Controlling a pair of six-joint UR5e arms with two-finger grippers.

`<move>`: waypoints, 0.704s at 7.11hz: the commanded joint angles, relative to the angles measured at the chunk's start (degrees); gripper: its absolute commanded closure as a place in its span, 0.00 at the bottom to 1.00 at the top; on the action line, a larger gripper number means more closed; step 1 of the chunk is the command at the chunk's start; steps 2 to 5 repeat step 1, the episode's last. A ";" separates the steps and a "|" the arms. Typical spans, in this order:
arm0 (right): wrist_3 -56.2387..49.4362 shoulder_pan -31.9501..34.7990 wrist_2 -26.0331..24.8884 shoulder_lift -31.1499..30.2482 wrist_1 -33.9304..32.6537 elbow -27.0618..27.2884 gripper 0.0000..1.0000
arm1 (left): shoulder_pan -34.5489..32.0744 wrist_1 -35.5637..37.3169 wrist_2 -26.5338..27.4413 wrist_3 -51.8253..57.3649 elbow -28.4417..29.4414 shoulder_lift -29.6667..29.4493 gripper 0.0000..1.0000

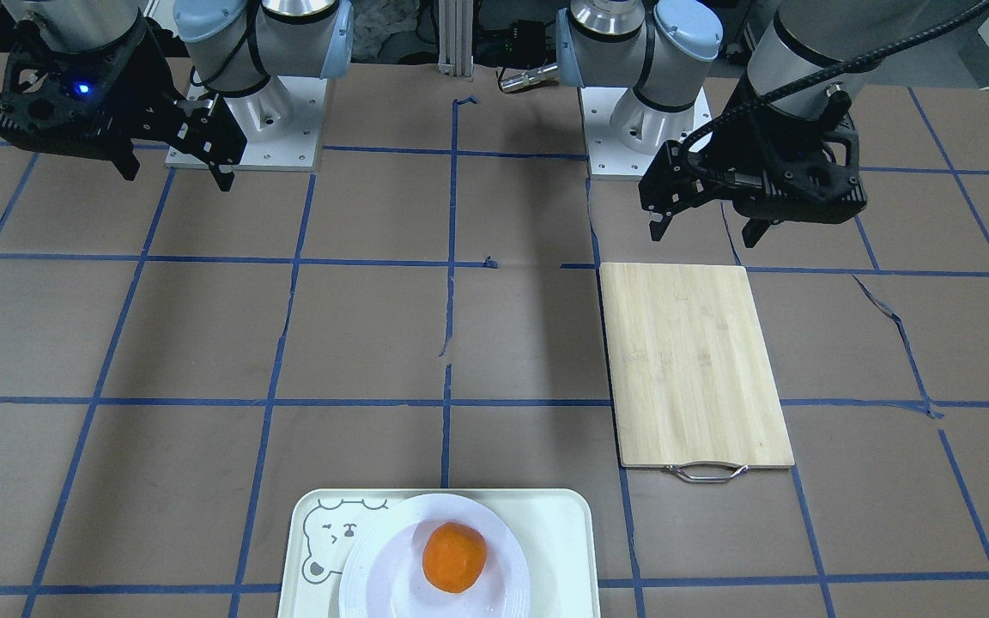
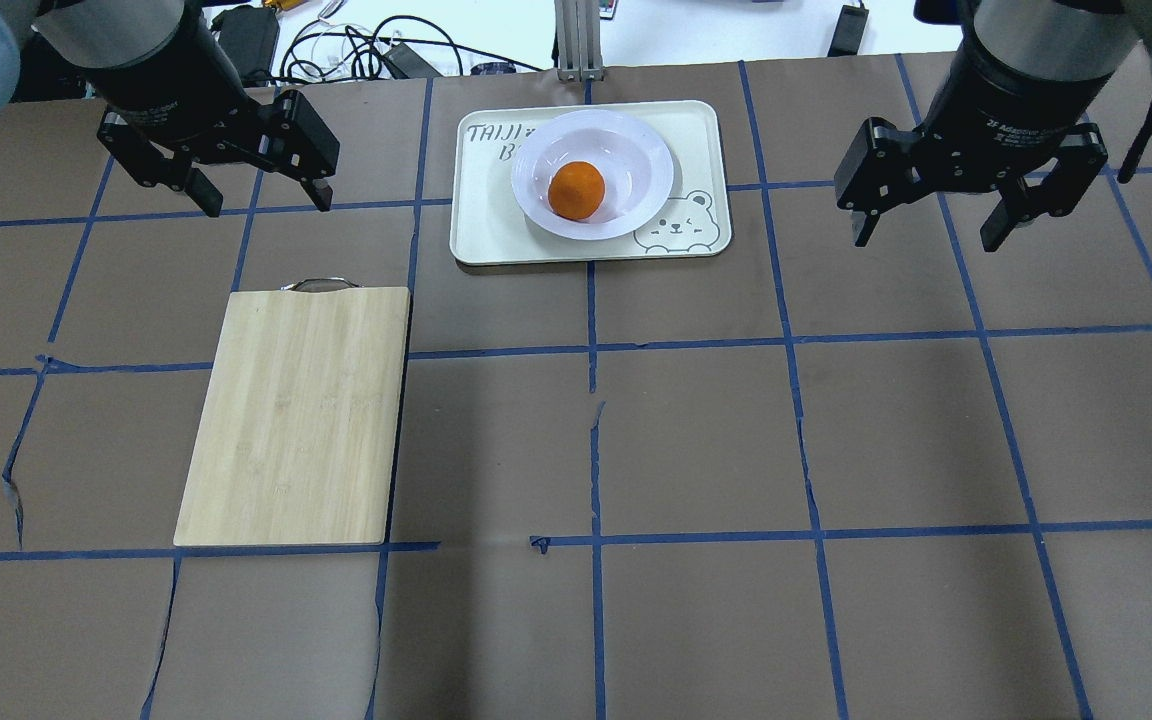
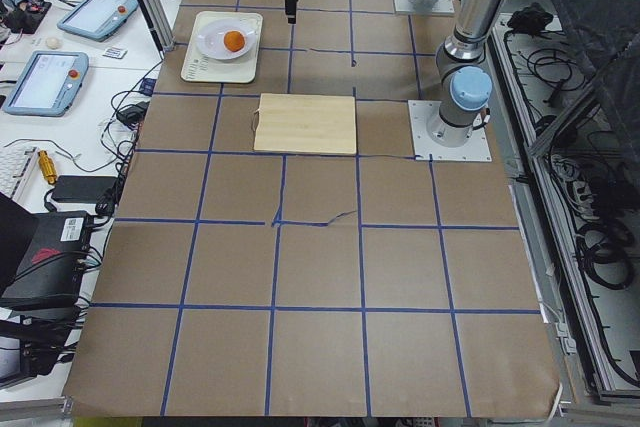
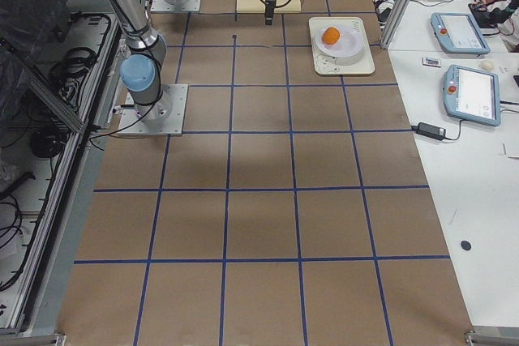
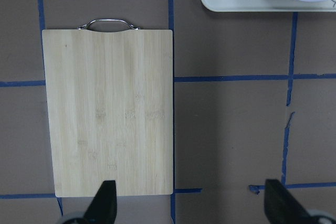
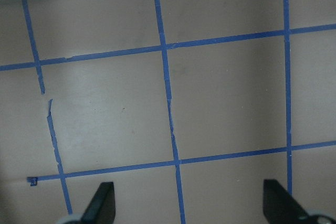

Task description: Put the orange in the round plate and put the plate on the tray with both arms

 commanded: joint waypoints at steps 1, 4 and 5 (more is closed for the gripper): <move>0.09 -0.01 0.07 -0.01 -0.04 0.00 0.00 | 0.01 0.12 0.09 -0.18 -0.08 0.13 0.00; 0.09 -0.01 0.07 -0.01 -0.04 0.00 0.00 | 0.01 0.12 0.09 -0.18 -0.08 0.13 0.00; 0.09 -0.01 0.07 -0.01 -0.04 0.00 0.00 | 0.01 0.12 0.09 -0.18 -0.08 0.13 0.00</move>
